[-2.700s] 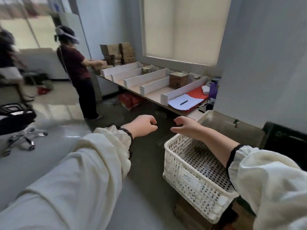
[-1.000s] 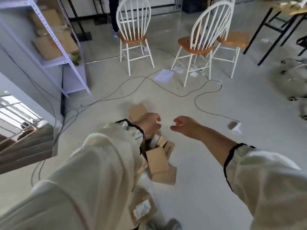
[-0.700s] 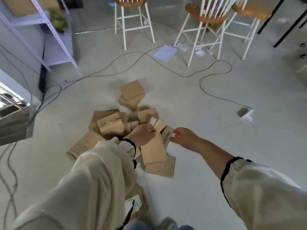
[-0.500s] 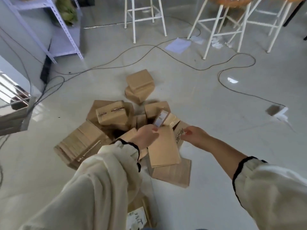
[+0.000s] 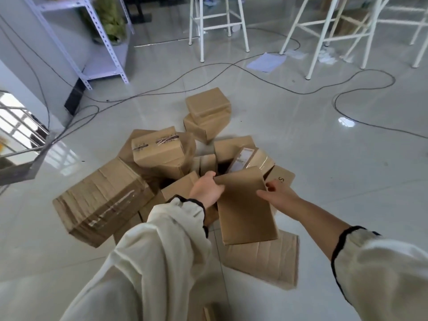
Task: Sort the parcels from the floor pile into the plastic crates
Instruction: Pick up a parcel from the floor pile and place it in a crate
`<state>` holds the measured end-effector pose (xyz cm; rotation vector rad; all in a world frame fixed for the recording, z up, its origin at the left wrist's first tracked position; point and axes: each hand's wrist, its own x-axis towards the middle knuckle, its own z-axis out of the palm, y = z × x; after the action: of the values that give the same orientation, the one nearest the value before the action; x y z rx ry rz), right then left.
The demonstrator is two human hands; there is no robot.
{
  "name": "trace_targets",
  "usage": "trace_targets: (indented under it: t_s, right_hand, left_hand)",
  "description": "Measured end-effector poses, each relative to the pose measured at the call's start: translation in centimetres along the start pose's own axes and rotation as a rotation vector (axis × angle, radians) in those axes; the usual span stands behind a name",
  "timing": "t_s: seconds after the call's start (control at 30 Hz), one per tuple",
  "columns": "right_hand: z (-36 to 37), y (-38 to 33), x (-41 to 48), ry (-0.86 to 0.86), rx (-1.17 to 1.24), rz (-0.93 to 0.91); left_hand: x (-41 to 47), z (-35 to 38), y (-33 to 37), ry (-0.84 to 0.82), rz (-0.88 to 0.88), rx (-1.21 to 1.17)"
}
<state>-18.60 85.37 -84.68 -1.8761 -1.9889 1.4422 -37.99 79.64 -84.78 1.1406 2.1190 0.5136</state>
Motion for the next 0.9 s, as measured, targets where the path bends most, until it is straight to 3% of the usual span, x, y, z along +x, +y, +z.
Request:
trace_targets:
  t_s: [0.2, 0.37, 0.7, 0.9]
  right_hand:
    - [-0.2, -0.5, 0.5, -0.043, 0.08, 0.044]
    - [-1.0, -0.4, 0.0, -0.028, 0.302, 0.125]
    - [-6.4, -2.0, 0.0, 0.253, 0.587, -0.031]
    - [-3.8, 1.3, -0.3, 0.23, 0.679, 0.014]
  left_hand:
    - [0.6, 1.2, 1.1, 0.017, 0.014, -0.002]
    - [0.5, 1.3, 3.1, 0.069, 0.08, 0.004]
    - [-0.2, -0.7, 9.9, 0.324, 0.403, -0.039]
    - [-0.5, 3.1, 5.9, 0.332, 0.282, -0.105]
